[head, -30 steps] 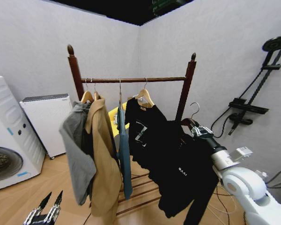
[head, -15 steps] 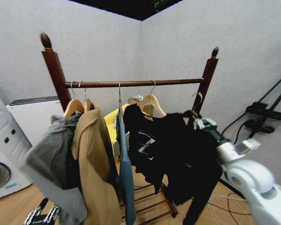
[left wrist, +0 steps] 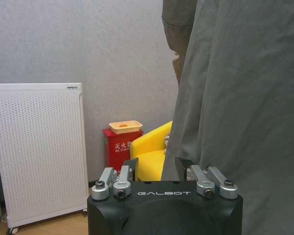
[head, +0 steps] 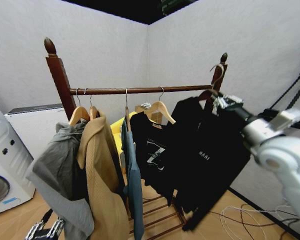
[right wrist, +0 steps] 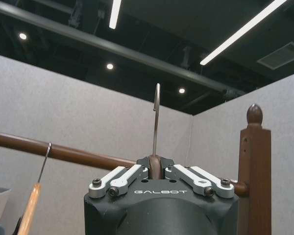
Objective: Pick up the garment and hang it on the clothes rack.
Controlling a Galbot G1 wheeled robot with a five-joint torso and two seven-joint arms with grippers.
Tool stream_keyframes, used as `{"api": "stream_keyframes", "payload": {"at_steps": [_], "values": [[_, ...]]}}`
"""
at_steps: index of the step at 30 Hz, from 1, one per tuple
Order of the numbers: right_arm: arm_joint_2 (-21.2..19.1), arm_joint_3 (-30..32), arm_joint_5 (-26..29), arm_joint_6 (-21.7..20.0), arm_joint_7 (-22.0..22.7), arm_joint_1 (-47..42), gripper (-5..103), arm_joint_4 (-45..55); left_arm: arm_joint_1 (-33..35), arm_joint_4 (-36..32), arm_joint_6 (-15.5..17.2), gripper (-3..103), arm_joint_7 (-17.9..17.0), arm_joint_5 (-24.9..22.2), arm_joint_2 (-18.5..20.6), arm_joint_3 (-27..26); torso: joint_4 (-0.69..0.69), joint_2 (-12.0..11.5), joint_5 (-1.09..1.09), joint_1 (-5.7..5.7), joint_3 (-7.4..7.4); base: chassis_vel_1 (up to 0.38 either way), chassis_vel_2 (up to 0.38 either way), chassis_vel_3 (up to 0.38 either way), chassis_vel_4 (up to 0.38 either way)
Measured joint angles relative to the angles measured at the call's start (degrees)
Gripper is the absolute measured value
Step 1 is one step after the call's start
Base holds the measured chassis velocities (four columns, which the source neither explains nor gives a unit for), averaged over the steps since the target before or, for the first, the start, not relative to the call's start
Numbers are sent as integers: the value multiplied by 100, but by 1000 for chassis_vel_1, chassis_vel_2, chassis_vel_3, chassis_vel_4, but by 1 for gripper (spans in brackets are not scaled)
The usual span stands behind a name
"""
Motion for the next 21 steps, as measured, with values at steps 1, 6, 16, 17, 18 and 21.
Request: {"api": "stream_keyframes", "payload": {"at_steps": [1,6,16,17,18,21], "values": [[0,0,0,0,0,0,10,0,0,0,0,46,0,0,0,0,0,0,0,0,0,0,0,0,0],[-68,-235,108,-153,-93,54,10,-161,0,0,0,46,0,0,0,0,-2,0,1,-2,0,0,0,0,0],[-52,-843,-20,-217,-284,511,10,-677,0,0,0,46,0,0,0,0,-1,1,0,-2,-1,0,0,0,0],[-40,-1025,-59,-176,-312,679,10,-843,0,0,0,46,-1,0,0,0,-1,1,0,-2,-1,0,0,0,0],[-16,-1134,-78,-159,-325,777,10,-921,0,0,0,46,-1,0,0,0,-2,1,0,-2,-1,0,0,0,0],[87,-1437,-113,-144,-346,1042,10,-1090,0,0,0,46,-1,0,0,0,-2,1,0,-2,-1,0,0,0,0]]}}
